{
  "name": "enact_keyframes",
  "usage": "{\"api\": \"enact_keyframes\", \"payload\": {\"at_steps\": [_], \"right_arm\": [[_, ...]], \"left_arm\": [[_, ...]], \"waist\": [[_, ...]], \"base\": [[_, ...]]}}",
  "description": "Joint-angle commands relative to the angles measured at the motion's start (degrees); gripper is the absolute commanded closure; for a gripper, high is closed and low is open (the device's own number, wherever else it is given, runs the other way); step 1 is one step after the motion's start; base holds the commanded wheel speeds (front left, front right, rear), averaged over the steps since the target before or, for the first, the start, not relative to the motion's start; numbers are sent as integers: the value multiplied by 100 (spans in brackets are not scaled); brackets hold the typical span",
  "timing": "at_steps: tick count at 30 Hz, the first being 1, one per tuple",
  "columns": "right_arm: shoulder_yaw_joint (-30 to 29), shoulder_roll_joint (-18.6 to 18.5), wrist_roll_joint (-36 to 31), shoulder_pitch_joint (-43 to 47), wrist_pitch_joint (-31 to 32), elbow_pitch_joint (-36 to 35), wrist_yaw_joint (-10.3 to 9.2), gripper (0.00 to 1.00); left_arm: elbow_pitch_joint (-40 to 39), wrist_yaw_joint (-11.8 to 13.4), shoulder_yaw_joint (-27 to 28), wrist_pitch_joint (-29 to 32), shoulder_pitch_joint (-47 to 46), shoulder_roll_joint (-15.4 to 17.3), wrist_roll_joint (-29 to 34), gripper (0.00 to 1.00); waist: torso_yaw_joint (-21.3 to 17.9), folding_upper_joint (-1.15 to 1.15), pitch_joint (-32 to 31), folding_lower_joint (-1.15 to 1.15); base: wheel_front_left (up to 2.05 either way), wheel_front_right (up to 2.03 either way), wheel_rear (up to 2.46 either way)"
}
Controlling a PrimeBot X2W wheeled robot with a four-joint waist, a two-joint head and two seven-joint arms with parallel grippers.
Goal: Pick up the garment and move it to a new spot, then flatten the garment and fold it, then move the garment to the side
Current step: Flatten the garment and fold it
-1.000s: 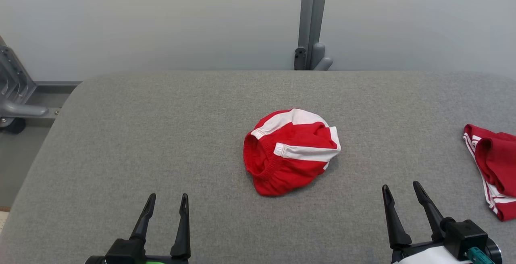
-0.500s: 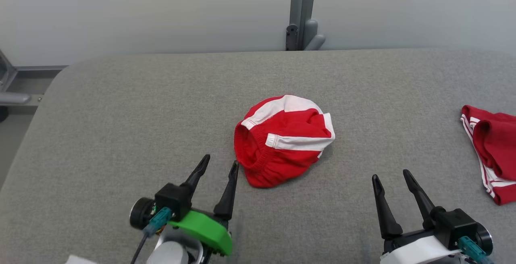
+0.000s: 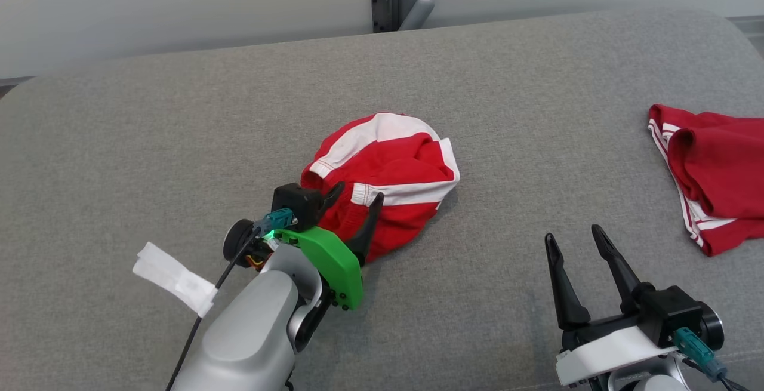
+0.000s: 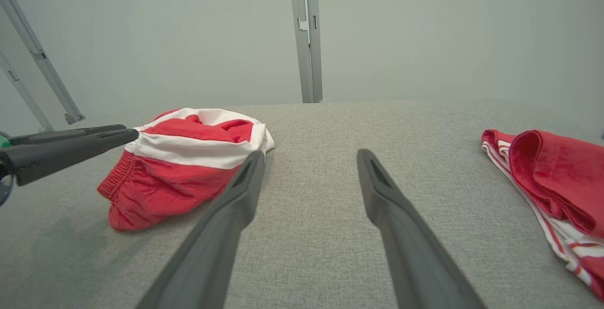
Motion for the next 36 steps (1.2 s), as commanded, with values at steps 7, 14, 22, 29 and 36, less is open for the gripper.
{"api": "enact_keyframes", "payload": {"at_steps": [7, 14, 22, 29, 36], "right_arm": [[42, -1, -15, -149, -23, 24, -7, 0], [66, 6, -7, -130, -22, 39, -7, 0], [104, -14, 7, -120, -22, 91, -7, 0], [171, 7, 89, -49, -23, 144, -7, 0], [146, 26, 136, 102, -22, 162, -7, 0]], "left_arm": [[471, -16, -213, 465, -400, 131, -578, 23], [399, -17, -433, 736, -438, 111, -1092, 91], [-78, -17, -811, 701, -547, 285, -1515, 100], [-747, -17, -1079, 1023, -1181, 616, -1935, 100], [-982, -17, -1538, 1333, -2316, 842, -1870, 100]], "waist": [[-240, 0, 162, 0], [-248, 0, 156, 0], [-316, 0, -19, 0], [-504, 0, -339, 0], [-757, 0, -509, 0]], "base": [[0, 0, 0], [0, 0, 0], [0, 0, 0], [0, 0, 0], [0, 0, 0]]}}
